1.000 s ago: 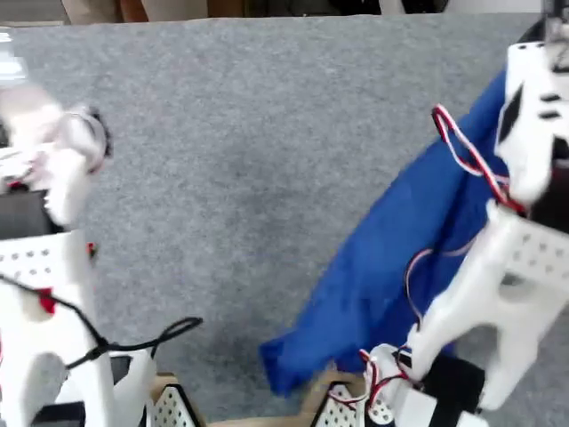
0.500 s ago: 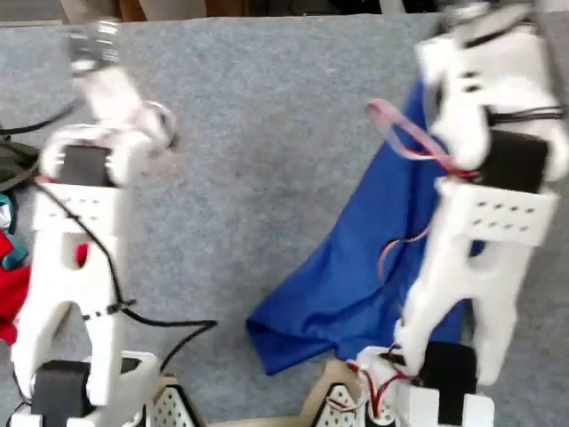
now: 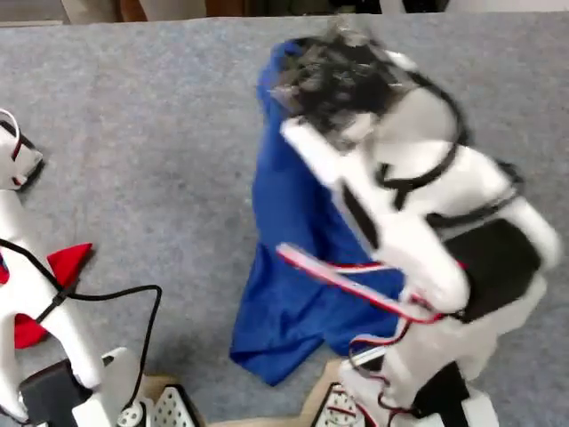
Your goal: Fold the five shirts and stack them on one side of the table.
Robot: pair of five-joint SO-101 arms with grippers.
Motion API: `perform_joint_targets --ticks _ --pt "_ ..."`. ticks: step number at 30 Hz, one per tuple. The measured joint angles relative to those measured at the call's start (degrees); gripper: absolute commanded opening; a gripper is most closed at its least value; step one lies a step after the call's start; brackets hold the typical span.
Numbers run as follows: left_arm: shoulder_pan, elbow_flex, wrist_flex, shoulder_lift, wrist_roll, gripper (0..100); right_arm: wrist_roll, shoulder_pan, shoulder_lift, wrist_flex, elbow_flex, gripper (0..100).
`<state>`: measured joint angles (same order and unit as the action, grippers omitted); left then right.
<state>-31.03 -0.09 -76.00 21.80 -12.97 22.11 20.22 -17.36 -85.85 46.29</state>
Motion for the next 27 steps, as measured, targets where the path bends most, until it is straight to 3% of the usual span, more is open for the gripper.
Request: perform_joint_targets --ticks 5,11,17,20,23,27 --pt "7.65 2.29 -0.44 0.0 0.0 2 0.7 -22.15 1.85 2.81 -8.0 0.4" --pt "24.09 5.27 -0.18 -0.18 0.0 2 7.82 -43.25 3.78 15.56 -24.97 0.4" --pt "40.7 11.25 6.59 -0.26 0.0 2 16.0 -55.03 4.04 25.85 -43.34 0.4" --pt "47.21 14.68 11.96 -0.62 0.0 7 18.46 -59.78 4.04 30.95 -49.85 0.4" --pt "51.69 16.53 15.91 -4.4 -0.7 14 21.01 -63.91 4.04 34.9 -53.8 0.4" --pt "54.95 15.74 18.37 -13.63 -5.98 16 24.62 -68.66 4.04 38.95 -56.53 0.4"
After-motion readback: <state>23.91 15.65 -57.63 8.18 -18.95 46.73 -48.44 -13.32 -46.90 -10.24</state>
